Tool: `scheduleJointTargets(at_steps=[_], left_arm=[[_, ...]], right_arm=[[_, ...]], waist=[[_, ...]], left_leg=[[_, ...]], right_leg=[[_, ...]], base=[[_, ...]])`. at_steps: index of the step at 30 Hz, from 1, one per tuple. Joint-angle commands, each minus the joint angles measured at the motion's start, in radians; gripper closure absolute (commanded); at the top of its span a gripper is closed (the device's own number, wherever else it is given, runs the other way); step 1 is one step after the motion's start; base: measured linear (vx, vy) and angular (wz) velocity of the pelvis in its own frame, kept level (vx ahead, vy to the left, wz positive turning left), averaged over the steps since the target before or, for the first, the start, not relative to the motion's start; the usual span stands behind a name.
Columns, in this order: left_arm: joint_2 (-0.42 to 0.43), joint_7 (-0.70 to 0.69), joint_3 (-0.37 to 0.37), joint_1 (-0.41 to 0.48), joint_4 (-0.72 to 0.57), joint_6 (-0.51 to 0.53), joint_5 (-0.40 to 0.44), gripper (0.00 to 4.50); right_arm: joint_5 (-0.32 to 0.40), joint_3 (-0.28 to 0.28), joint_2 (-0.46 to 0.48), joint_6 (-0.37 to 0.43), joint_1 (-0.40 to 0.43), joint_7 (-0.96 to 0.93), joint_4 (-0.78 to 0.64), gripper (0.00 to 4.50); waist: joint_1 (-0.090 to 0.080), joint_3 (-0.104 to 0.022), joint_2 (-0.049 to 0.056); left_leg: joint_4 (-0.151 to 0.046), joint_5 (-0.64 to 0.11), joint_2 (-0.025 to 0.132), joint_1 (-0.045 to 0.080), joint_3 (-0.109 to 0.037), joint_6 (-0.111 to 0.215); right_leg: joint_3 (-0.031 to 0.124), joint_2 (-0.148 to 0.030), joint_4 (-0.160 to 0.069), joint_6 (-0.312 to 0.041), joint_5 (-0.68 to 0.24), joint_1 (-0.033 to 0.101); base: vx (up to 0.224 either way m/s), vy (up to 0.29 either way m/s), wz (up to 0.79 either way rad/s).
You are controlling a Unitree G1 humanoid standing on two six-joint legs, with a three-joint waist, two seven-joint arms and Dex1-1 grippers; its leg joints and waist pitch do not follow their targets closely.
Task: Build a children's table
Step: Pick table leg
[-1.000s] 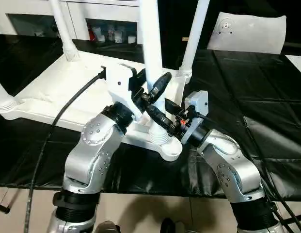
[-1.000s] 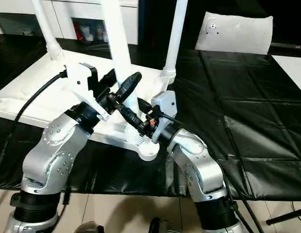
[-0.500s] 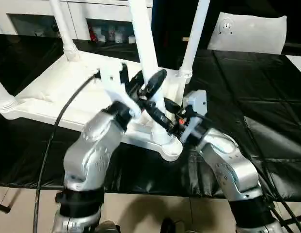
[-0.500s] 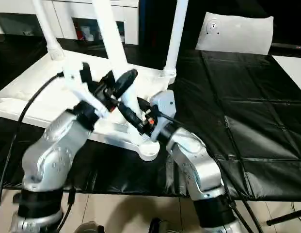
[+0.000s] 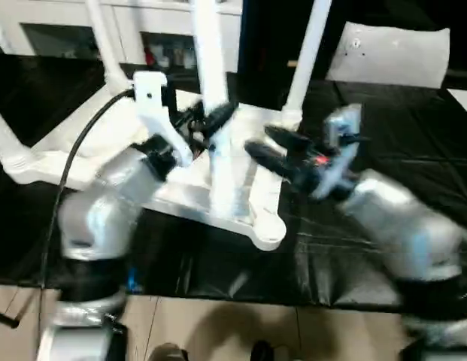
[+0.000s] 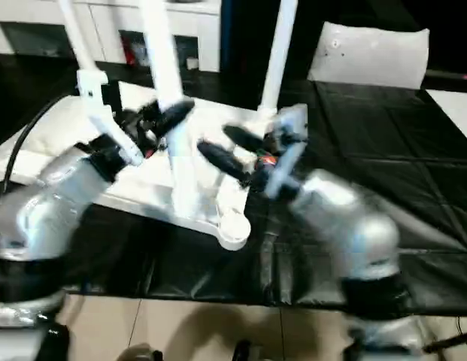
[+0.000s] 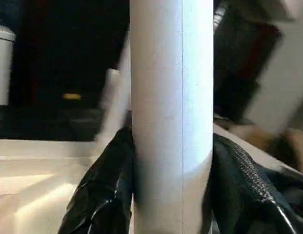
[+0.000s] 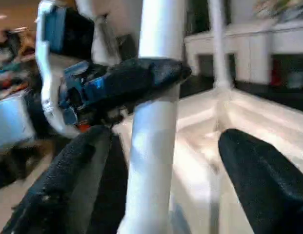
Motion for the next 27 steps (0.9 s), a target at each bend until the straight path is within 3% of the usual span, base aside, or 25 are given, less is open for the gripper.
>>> scheduleJointTargets(at_steps=[1,4,6,12,18,27], left_arm=[[0.012,-0.091,-0.015,-0.033,-0.004,-0.003,-0.042,2.68],[0.028,-0.178,-0.016,-0.05,0.0,0.018,-0.098,2.68],[0.021,-0.26,-0.005,-0.066,-0.005,0.041,-0.178,2.68],[0.023,-0.37,-0.022,-0.082,-0.015,0.08,-0.253,2.68],[0.039,-0.426,-0.055,-0.1,0.014,0.085,-0.255,2.68],[0.04,-0.451,-0.064,-0.113,0.033,0.082,-0.246,2.68]], right_arm=[[0.02,0.027,-0.03,0.038,-0.015,0.077,0.011,0.61],[0.023,0.066,-0.077,0.045,-0.029,0.166,0.024,0.61],[0.038,0.094,-0.105,0.06,-0.042,0.247,0.041,0.61],[0.04,0.121,-0.125,0.072,-0.061,0.344,0.075,1.0],[0.065,0.14,-0.141,0.098,-0.086,0.424,0.099,1.69],[0.067,0.151,-0.149,0.115,-0.092,0.482,0.106,2.37]], waist=[[0.006,-0.097,0.002],[0.009,-0.098,-0.001],[0.011,-0.096,-0.002],[0.011,-0.098,-0.011],[0.011,-0.096,-0.01],[0.011,-0.097,-0.01]], left_leg=[[-0.065,-0.044,0.013,-0.004,0.007,0.067],[-0.065,-0.049,0.014,-0.004,0.008,0.063],[-0.065,-0.057,0.015,-0.004,0.008,0.061],[-0.064,-0.062,0.014,-0.005,0.011,0.053],[-0.064,-0.067,0.013,-0.004,0.01,0.052],[-0.063,-0.073,0.011,-0.004,0.011,0.045]], right_leg=[[0.057,-0.065,-0.07,-0.007,-0.375,0.089],[0.055,-0.066,-0.071,-0.018,-0.385,0.088],[0.055,-0.068,-0.072,-0.021,-0.406,0.088],[0.053,-0.067,-0.076,-0.007,-0.438,0.088],[0.05,-0.064,-0.081,0.011,-0.458,0.087],[0.045,-0.062,-0.085,0.026,-0.48,0.087]], base=[[0.0,0.0,0.0],[0.0,0.0,0.0],[0.0,0.0,0.0],[0.0,0.0,0.0],[0.0,0.0,0.0],[0.0,0.0,0.0]])
